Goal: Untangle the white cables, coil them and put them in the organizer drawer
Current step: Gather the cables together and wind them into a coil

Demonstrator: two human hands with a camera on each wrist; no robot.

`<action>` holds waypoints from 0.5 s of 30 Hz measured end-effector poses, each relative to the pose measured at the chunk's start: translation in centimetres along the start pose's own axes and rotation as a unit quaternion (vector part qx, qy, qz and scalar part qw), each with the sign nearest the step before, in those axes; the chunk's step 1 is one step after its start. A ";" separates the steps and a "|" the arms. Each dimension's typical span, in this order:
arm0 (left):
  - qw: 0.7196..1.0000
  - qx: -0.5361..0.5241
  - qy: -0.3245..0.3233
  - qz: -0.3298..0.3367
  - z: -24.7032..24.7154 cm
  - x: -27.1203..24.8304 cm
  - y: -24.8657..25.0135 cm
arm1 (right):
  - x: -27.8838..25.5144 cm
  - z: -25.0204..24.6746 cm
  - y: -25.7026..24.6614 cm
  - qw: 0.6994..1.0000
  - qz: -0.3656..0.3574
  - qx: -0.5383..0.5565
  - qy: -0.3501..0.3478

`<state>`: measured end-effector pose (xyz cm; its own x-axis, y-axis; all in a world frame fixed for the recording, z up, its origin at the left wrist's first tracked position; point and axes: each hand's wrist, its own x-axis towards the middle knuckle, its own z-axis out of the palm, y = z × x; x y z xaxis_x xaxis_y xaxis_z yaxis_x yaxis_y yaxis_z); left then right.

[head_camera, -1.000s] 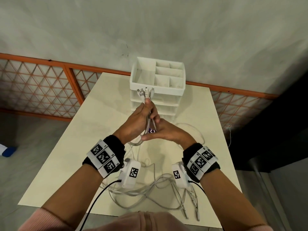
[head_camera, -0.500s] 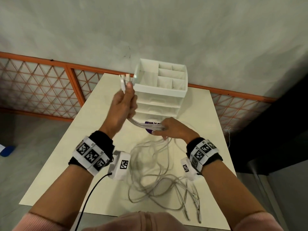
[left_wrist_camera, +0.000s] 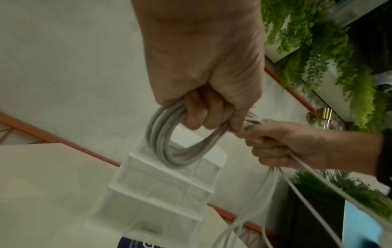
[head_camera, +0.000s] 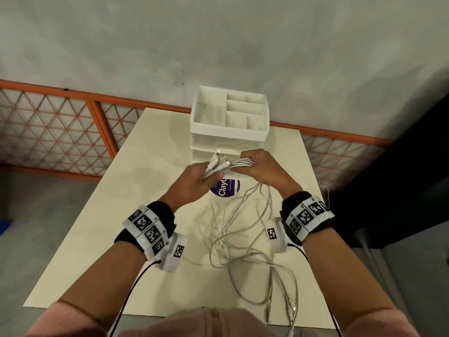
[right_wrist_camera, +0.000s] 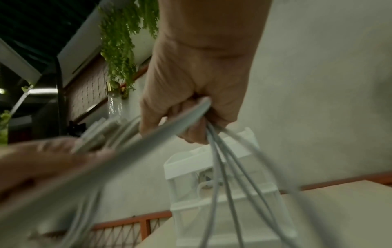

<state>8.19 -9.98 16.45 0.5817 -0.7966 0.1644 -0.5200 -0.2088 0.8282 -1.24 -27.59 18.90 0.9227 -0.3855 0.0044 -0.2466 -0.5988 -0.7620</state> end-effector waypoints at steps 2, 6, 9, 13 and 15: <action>0.997 -0.035 0.067 0.020 -1.0 0.5 0.3 | -0.2 0.0 1.0 0.998 0.034 0.056 -0.020; 0.968 -0.136 0.208 0.027 -3.2 1.5 1.2 | -0.9 0.2 3.7 0.995 0.067 0.065 -0.043; 0.943 -0.182 0.277 -0.025 -4.7 2.1 -0.2 | -1.3 -0.6 5.5 0.991 0.072 0.113 -0.007; 0.931 -0.157 0.311 -0.109 -4.4 1.7 -2.5 | -1.0 -3.2 5.4 0.984 0.098 0.131 0.068; 0.938 -0.097 0.285 -0.171 -3.9 1.3 -3.5 | -0.6 -4.8 4.2 0.982 0.102 0.121 0.102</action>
<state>13.25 -8.09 15.88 0.9625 -0.2576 0.0844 -0.1497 -0.2454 0.9578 -4.24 -33.21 18.79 0.7763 -0.6281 -0.0534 -0.3198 -0.3195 -0.8920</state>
